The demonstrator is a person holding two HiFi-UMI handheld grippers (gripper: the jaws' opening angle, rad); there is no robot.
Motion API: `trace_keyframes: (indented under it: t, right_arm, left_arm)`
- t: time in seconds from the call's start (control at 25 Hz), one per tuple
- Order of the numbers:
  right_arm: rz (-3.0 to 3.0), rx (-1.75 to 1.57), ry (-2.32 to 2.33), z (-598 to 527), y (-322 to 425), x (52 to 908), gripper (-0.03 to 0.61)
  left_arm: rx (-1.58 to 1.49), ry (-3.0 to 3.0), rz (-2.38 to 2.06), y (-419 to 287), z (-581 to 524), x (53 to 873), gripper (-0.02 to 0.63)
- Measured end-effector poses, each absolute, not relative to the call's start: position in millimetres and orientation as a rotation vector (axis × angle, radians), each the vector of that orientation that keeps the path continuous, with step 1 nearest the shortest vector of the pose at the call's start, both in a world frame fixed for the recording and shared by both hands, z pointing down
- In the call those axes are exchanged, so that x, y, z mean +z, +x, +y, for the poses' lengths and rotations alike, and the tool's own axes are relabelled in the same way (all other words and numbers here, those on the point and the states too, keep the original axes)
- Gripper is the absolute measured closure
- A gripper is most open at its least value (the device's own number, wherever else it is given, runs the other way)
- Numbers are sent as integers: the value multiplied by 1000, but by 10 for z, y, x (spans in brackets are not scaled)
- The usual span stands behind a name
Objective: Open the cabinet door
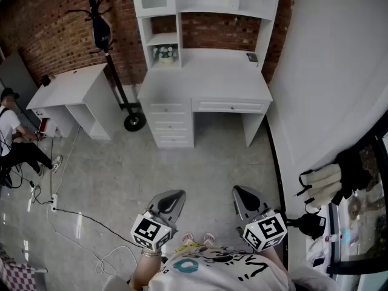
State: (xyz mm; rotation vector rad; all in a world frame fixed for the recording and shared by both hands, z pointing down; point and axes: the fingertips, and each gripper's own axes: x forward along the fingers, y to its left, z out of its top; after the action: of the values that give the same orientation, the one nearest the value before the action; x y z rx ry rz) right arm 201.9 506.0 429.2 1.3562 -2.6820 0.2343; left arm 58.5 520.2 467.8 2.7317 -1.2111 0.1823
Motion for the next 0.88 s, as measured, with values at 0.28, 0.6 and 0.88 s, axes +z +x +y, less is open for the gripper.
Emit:
trace_keyframes:
  t: [0.28, 0.6, 0.88]
  right_arm:
    - [-2687, 228, 1332, 5167, 1979, 4324, 552]
    - [-2868, 216, 1245, 5273, 1678, 4102, 551]
    - [-2829, 153, 1196, 5261, 1475, 4177, 551]
  left_arm:
    - [133, 2782, -1187, 660, 5228, 4511, 598]
    - [33, 2758, -1139, 510, 5287, 4425, 599]
    - [149, 2808, -1165, 350, 5316, 4479, 598]
